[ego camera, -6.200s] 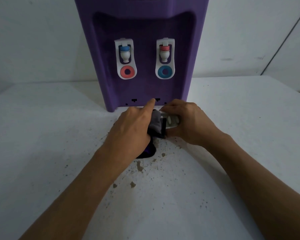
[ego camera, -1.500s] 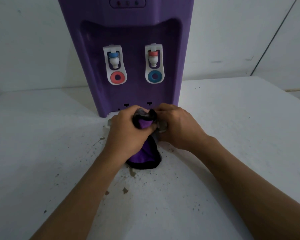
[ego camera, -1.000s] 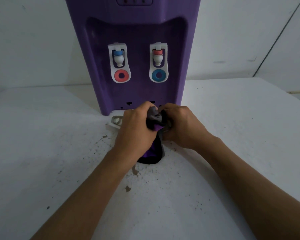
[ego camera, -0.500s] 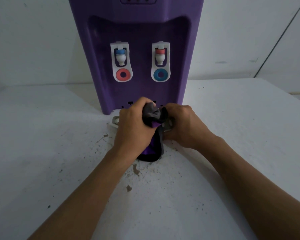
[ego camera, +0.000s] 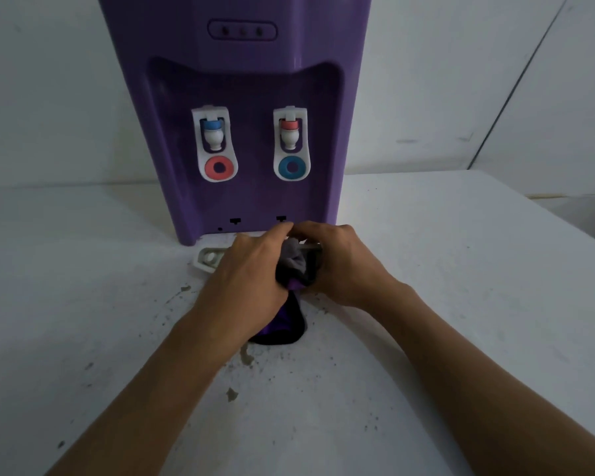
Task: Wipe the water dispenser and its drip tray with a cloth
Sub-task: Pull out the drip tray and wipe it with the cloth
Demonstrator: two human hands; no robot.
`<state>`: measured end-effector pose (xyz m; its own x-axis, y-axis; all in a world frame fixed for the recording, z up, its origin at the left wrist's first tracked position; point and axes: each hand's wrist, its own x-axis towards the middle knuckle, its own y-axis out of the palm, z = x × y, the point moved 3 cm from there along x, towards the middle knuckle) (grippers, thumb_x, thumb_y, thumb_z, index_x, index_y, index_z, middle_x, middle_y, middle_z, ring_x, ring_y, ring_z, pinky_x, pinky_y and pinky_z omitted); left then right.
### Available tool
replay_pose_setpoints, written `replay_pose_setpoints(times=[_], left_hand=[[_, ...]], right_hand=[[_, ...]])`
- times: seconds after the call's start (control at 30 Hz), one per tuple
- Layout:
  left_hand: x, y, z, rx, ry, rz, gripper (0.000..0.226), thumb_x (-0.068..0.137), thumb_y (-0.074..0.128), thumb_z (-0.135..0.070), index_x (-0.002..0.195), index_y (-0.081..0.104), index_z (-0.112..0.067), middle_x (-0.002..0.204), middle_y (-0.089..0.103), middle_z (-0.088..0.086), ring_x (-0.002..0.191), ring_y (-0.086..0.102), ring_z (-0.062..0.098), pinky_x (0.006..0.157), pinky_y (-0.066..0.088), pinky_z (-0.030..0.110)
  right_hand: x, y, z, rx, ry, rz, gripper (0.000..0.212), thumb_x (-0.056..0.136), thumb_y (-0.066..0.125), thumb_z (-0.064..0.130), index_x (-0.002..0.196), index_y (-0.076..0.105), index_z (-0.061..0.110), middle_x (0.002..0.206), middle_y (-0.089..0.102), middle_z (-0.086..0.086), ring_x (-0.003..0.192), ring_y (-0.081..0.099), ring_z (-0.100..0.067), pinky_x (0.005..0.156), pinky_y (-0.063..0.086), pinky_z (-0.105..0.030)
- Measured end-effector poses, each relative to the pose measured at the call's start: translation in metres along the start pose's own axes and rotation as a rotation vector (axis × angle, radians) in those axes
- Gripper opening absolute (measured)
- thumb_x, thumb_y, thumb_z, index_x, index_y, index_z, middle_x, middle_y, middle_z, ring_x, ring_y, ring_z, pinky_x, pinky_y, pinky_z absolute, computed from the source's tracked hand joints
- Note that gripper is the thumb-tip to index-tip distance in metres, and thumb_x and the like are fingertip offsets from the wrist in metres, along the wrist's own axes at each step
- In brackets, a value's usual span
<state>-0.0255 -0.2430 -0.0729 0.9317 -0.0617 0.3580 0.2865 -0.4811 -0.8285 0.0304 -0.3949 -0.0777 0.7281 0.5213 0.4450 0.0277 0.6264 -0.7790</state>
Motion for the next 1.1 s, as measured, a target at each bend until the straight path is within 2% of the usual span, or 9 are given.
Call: replay_pose_setpoints(times=[0.13, 0.23, 0.37, 0.43, 0.6, 0.77, 0.87, 0.97, 1.1], left_hand=[[-0.001, -0.005, -0.005, -0.046, 0.010, -0.055, 0.069, 0.088, 0.083, -0.026, 0.150, 0.053, -0.028, 0.123, 0.071, 0.008, 0.109, 0.069, 0.023, 0.096, 0.059, 0.039], [-0.002, -0.006, -0.011, -0.088, 0.055, -0.195, 0.051, 0.086, 0.084, -0.013, 0.134, 0.067, -0.015, 0.104, 0.077, 0.011, 0.093, 0.073, 0.027, 0.083, 0.064, 0.043], [-0.001, -0.006, -0.012, -0.085, 0.052, -0.307, 0.039, 0.086, 0.082, -0.006, 0.124, 0.072, -0.007, 0.092, 0.077, 0.015, 0.081, 0.073, 0.032, 0.072, 0.064, 0.046], [-0.001, -0.006, -0.011, -0.093, 0.058, -0.331, 0.037, 0.087, 0.080, -0.003, 0.123, 0.072, -0.006, 0.090, 0.076, 0.015, 0.080, 0.073, 0.033, 0.070, 0.064, 0.047], [-0.001, -0.004, -0.007, -0.072, 0.081, -0.235, 0.057, 0.084, 0.084, -0.008, 0.137, 0.064, -0.015, 0.100, 0.076, 0.012, 0.089, 0.072, 0.030, 0.077, 0.063, 0.042], [0.000, -0.004, -0.003, -0.044, 0.022, -0.102, 0.072, 0.086, 0.084, -0.014, 0.150, 0.053, -0.023, 0.117, 0.072, 0.011, 0.106, 0.068, 0.027, 0.093, 0.061, 0.041], [-0.003, -0.006, -0.001, -0.041, 0.039, -0.073, 0.072, 0.086, 0.084, -0.015, 0.149, 0.053, -0.027, 0.117, 0.072, 0.007, 0.104, 0.068, 0.021, 0.089, 0.058, 0.027], [-0.002, -0.011, 0.010, -0.257, -0.035, -0.065, 0.055, 0.082, 0.089, -0.019, 0.131, 0.066, -0.029, 0.116, 0.074, -0.006, 0.105, 0.069, 0.009, 0.082, 0.049, 0.008], [-0.002, -0.020, 0.027, -0.640, -0.148, -0.159, 0.029, 0.080, 0.091, -0.022, 0.102, 0.075, -0.031, 0.098, 0.077, -0.018, 0.096, 0.071, -0.004, 0.082, 0.054, 0.010]], right_hand=[[0.001, 0.001, 0.000, -0.036, -0.013, 0.014, 0.076, 0.063, 0.099, 0.028, 0.130, 0.065, 0.017, 0.118, 0.074, 0.000, 0.102, 0.071, -0.019, 0.089, 0.059, -0.034], [0.002, 0.001, 0.000, -0.035, -0.018, 0.002, 0.068, 0.062, 0.097, 0.023, 0.122, 0.066, 0.017, 0.109, 0.074, 0.000, 0.090, 0.069, -0.018, 0.080, 0.058, -0.031], [0.003, 0.005, 0.002, -0.023, -0.015, -0.001, 0.062, 0.057, 0.092, 0.015, 0.114, 0.066, 0.020, 0.096, 0.070, 0.008, 0.074, 0.051, -0.004, 0.066, 0.038, -0.007], [0.004, 0.006, 0.003, -0.019, -0.010, 0.004, 0.066, 0.058, 0.092, 0.016, 0.118, 0.065, 0.021, 0.099, 0.071, 0.008, 0.076, 0.054, -0.003, 0.067, 0.037, -0.005], [0.003, 0.004, 0.003, -0.009, 0.003, 0.002, 0.077, 0.060, 0.095, 0.020, 0.129, 0.062, 0.019, 0.110, 0.075, 0.002, 0.090, 0.069, -0.016, 0.076, 0.057, -0.027], [0.003, 0.004, 0.001, 0.021, 0.050, 0.021, 0.087, 0.063, 0.098, 0.024, 0.139, 0.056, 0.020, 0.121, 0.072, 0.000, 0.103, 0.070, -0.020, 0.087, 0.061, -0.034], [0.003, 0.004, 0.002, 0.000, 0.019, 0.017, 0.086, 0.063, 0.099, 0.026, 0.138, 0.057, 0.017, 0.120, 0.073, -0.002, 0.102, 0.071, -0.021, 0.088, 0.061, -0.034], [0.004, 0.006, 0.000, -0.008, 0.031, 0.032, 0.089, 0.060, 0.099, 0.023, 0.137, 0.056, 0.021, 0.120, 0.072, 0.000, 0.103, 0.070, -0.020, 0.085, 0.058, -0.029], [0.004, 0.009, -0.004, 0.004, 0.028, 0.035, 0.088, 0.059, 0.099, 0.028, 0.135, 0.056, 0.026, 0.121, 0.072, 0.004, 0.107, 0.069, -0.016, 0.081, 0.048, -0.011]])
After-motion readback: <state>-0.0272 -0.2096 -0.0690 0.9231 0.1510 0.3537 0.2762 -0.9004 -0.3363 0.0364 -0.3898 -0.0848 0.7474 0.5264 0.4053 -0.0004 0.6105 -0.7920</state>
